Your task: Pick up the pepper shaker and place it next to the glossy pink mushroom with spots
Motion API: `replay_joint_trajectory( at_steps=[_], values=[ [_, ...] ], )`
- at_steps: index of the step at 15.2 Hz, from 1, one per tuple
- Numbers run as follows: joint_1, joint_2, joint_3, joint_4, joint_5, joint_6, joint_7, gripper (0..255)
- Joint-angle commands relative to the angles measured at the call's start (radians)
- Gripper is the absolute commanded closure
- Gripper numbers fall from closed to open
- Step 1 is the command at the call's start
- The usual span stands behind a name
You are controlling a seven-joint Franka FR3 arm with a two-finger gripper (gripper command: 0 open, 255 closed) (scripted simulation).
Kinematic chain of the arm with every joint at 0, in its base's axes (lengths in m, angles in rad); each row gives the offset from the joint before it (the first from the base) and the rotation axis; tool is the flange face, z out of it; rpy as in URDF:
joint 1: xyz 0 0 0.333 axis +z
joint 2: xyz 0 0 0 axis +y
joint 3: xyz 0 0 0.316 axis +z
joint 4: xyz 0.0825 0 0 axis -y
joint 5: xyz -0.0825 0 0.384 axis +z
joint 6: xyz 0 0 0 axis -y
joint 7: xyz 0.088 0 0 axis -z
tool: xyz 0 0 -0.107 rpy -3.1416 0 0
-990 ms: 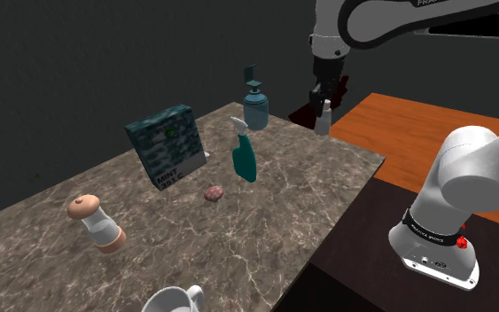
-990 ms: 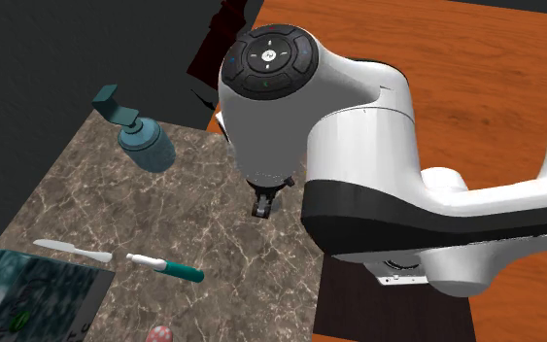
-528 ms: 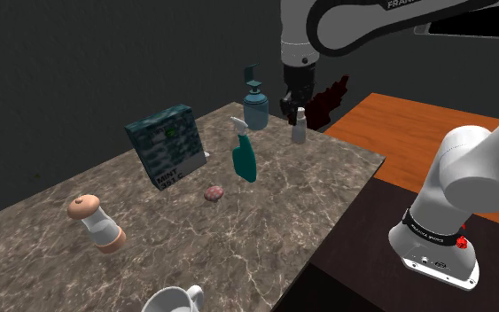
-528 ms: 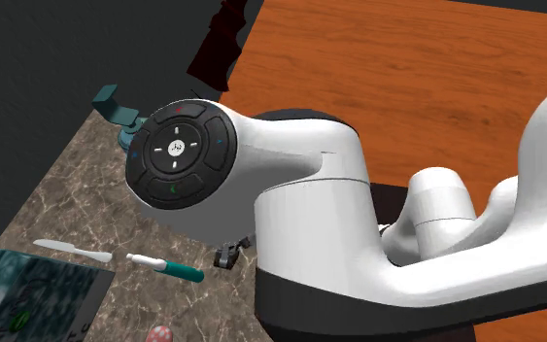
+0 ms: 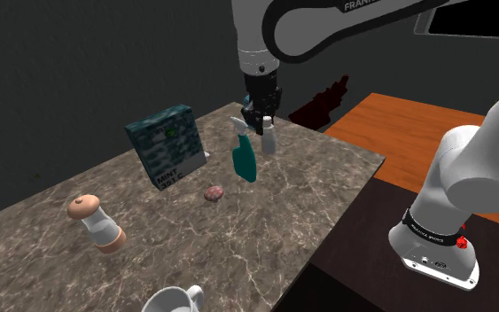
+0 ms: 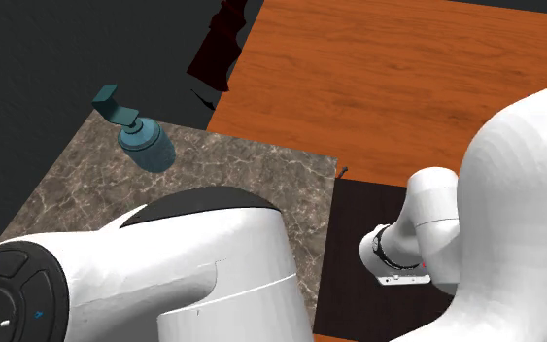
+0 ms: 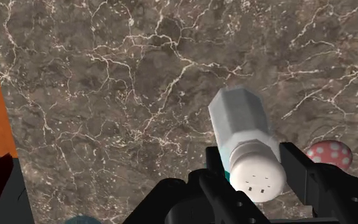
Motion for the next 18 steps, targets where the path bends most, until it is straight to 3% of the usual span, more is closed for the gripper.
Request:
replay_joint_trajectory(
  at_steps=[1,11,15,18],
  values=[
    [0.011,0.061,0.029,0.062,-0.009,-0.007,0.046,255],
    [0.106,0.433,0.134,0.493,-0.128,-0.114,0.257,255],
    [0.184,0.614,0.148,0.736,-0.195,-0.199,0.322,255],
    [0.275,0.791,0.143,1.005,-0.255,-0.302,0.353,255]
  ],
)
